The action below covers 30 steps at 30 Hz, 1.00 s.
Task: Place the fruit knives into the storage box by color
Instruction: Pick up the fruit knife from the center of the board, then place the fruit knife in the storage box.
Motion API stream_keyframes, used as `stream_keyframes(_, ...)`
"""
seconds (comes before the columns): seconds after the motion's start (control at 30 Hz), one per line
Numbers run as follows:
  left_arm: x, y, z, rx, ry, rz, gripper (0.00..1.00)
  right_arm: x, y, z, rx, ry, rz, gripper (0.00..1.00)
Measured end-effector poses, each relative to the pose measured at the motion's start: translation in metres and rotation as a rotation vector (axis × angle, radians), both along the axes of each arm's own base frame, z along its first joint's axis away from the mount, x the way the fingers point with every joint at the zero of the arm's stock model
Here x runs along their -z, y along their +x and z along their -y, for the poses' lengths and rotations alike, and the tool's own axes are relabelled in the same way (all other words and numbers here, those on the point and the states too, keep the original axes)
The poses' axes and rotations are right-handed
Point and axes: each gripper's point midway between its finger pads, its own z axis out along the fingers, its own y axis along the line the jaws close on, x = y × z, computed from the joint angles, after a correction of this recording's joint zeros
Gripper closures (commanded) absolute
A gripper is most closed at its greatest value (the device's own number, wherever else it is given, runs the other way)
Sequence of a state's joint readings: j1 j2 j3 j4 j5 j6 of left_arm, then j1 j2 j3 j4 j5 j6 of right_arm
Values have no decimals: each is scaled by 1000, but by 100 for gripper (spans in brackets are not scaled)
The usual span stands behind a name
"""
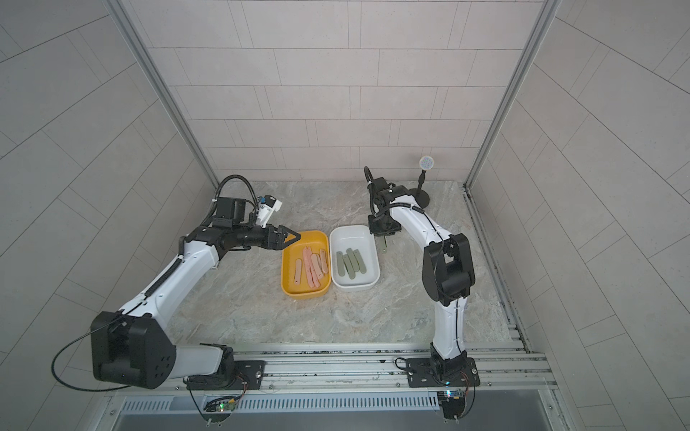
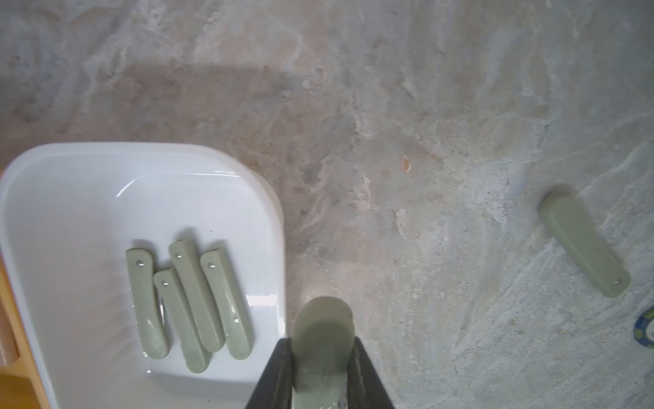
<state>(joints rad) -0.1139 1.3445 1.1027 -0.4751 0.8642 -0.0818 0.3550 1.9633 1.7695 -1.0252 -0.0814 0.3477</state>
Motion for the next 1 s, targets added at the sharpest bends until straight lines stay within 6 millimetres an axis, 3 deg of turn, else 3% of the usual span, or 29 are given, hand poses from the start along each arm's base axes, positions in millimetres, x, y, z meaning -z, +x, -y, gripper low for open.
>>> stream_keyframes(0.27, -6, 7, -19, -57, -23, 2, 12, -10, -16, -55, -104, 21, 17, 77)
stream_keyframes(0.4, -4, 7, -20, -57, -30, -1, 12, 3, -21, -73, -138, 21, -7, 77)
stream_keyframes(0.7, 0, 7, -21, -64, -36, -11, 12, 54, -26, -71, -130, -18, -104, 77)
stream_keyframes(1.0, 0, 7, -21, -69, -41, -11, 13, 66, -24, -62, -110, -20, -118, 71)
